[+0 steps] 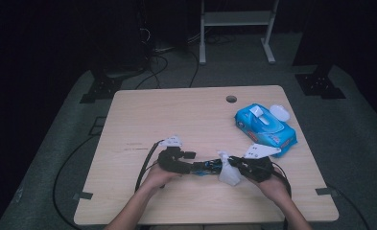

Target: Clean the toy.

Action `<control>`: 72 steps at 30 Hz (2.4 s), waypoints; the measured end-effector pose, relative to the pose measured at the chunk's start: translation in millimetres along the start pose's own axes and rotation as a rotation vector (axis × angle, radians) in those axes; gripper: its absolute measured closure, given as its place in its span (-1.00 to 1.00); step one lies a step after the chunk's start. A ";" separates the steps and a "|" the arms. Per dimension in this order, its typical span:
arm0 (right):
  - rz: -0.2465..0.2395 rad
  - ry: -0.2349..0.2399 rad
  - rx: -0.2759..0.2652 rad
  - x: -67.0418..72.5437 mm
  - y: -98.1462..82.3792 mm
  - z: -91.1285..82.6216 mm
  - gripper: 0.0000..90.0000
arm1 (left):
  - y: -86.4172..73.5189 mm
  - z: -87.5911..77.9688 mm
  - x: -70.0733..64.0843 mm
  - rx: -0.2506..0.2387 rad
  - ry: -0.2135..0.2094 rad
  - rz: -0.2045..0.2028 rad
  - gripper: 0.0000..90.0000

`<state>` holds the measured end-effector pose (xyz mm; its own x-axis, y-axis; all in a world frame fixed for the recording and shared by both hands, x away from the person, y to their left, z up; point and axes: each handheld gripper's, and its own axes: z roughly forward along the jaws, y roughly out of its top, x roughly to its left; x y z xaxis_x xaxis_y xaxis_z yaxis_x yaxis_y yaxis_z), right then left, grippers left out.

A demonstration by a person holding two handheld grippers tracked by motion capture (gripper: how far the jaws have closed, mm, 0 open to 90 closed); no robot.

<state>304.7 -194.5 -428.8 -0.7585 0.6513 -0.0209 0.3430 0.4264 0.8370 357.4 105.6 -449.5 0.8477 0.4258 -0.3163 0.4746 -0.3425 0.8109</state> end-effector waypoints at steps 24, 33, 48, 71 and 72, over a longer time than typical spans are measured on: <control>-0.052 0.004 0.041 19.2 -22.7 -7.9 0.86 | -16.0 8.6 -14.7 0.104 0.053 0.111 -0.41; -0.038 0.026 0.019 11.3 -8.6 -8.6 0.86 | -18.7 13.8 -22.3 0.122 0.087 0.197 -0.57; 0.007 0.072 0.144 -2.7 -14.0 17.1 0.85 | -19.1 11.8 -29.3 0.083 0.031 0.250 -0.68; 0.023 0.104 0.109 17.1 -7.5 9.0 0.82 | -26.6 30.8 -30.3 0.177 0.113 0.332 -0.82; 0.019 0.089 0.098 15.3 -3.9 8.9 0.82 | -26.6 31.5 -30.4 0.185 0.119 0.342 -0.82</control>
<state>296.7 -180.6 -437.3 -0.7962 0.6033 0.0466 0.4070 0.4770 0.7790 326.4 75.3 -476.9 0.9360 0.3510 0.0244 0.2133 -0.6212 0.7540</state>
